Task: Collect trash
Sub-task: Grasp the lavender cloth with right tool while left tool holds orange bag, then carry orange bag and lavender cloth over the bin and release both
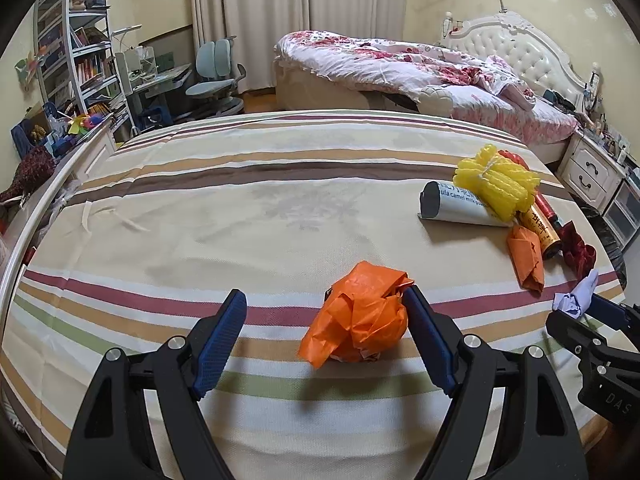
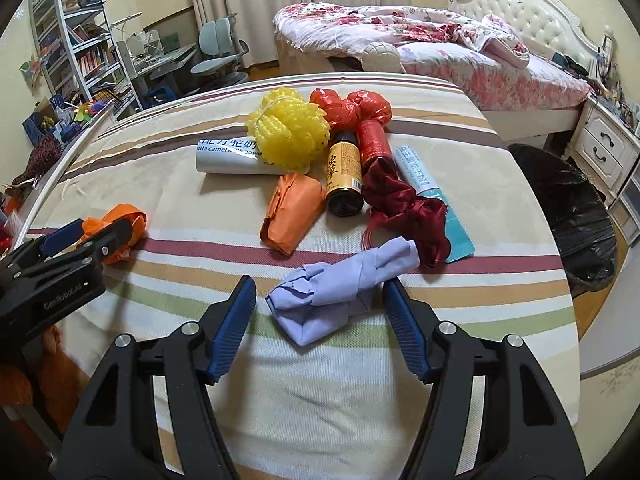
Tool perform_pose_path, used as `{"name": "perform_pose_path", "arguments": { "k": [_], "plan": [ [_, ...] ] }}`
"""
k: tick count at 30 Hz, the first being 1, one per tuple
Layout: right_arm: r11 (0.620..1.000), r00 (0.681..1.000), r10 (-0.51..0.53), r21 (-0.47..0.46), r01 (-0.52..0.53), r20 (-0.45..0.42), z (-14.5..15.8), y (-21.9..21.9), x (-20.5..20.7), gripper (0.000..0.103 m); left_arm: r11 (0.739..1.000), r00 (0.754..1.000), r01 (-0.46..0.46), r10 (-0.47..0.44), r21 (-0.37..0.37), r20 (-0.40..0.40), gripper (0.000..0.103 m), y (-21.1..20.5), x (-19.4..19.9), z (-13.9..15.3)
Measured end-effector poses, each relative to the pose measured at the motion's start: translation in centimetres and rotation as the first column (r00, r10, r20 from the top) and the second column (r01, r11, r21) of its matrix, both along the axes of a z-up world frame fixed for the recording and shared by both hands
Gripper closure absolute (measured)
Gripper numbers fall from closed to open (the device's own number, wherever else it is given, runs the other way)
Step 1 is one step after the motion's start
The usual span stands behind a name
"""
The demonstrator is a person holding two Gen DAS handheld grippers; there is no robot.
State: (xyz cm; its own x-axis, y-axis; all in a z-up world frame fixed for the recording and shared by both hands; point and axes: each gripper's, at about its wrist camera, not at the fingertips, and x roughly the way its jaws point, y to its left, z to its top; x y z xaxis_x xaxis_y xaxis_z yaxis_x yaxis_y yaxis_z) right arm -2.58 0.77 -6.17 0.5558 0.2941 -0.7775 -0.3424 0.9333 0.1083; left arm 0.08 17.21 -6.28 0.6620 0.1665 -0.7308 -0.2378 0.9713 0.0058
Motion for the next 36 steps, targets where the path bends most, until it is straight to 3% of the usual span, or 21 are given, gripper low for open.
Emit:
{"name": "perform_pose_path", "arguments": {
  "k": [3,12,14,16,25,36],
  "plan": [
    [1.000,1.000,0.003,-0.023,-0.003,0.013,-0.1,0.4,-0.2,0.047,1.000,1.000,0.003,-0.003,-0.014,-0.005,0.025,0.1,0.2,0.0],
    [1.000,1.000,0.007,-0.005,-0.007,0.019,-0.1,-0.3,-0.7,0.047,0.997,0.999,0.031,-0.034,-0.071,-0.035,0.026,0.7,0.6,-0.4],
    [1.000,1.000,0.007,-0.003,-0.007,0.025,0.1,-0.5,-0.9,0.047,0.996,0.998,0.045,-0.047,-0.078,-0.031,0.037,0.6,0.5,-0.4],
    [1.000,0.999,0.010,-0.004,-0.010,0.031,0.2,-0.5,-1.2,0.047,0.993,0.997,0.067,-0.071,-0.097,-0.032,0.057,0.6,0.5,-0.5],
    [1.000,0.998,0.018,-0.012,-0.017,0.063,0.8,-1.1,-2.0,0.047,0.993,0.996,0.083,-0.081,-0.084,0.033,0.058,-0.1,-0.8,0.4],
    [0.999,0.986,-0.039,0.013,0.037,0.160,4.1,-4.4,-1.8,0.047,0.987,0.980,0.138,-0.124,-0.084,0.155,0.058,-3.3,-0.7,3.4]
  ]
}}
